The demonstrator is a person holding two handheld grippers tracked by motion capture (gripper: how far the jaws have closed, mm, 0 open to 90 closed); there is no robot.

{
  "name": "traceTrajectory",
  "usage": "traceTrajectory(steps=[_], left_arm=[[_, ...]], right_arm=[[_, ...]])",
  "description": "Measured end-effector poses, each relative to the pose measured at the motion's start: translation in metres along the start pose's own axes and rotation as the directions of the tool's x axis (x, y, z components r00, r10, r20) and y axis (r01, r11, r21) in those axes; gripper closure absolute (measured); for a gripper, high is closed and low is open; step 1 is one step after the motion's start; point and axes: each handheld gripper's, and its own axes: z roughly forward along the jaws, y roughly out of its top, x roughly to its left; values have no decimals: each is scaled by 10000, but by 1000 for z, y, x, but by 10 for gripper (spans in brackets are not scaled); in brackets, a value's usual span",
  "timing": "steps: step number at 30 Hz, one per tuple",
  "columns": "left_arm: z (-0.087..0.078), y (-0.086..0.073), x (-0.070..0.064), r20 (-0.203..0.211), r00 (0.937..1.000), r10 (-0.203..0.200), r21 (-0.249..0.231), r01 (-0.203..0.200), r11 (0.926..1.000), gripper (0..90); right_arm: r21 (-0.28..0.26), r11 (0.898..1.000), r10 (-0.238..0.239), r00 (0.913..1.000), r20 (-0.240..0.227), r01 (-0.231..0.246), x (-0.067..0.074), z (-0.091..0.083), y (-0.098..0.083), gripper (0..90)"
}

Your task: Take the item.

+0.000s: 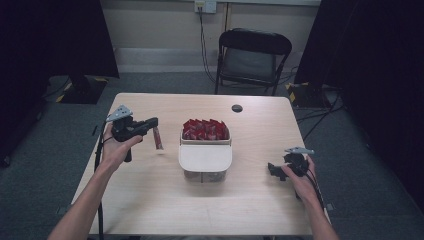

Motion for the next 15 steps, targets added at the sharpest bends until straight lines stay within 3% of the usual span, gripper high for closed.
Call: traceTrajectory(steps=[8, 10, 15], left_arm=[[14, -11, 0, -78, 10000, 56, 253, -54, 9997, 875], [13, -14, 4, -32, 10000, -82, 101, 82, 9999, 875], [11, -14, 6, -75, 9999, 79, 232, -78, 9997, 875]], right_arm=[[1, 10000, 0, 10000, -2, 0, 0, 0, 0, 1], [0, 10000, 1, 10000, -1, -1, 0, 0, 0, 1], [4, 10000, -8, 10000, -2, 8, 0, 0, 0, 1]])
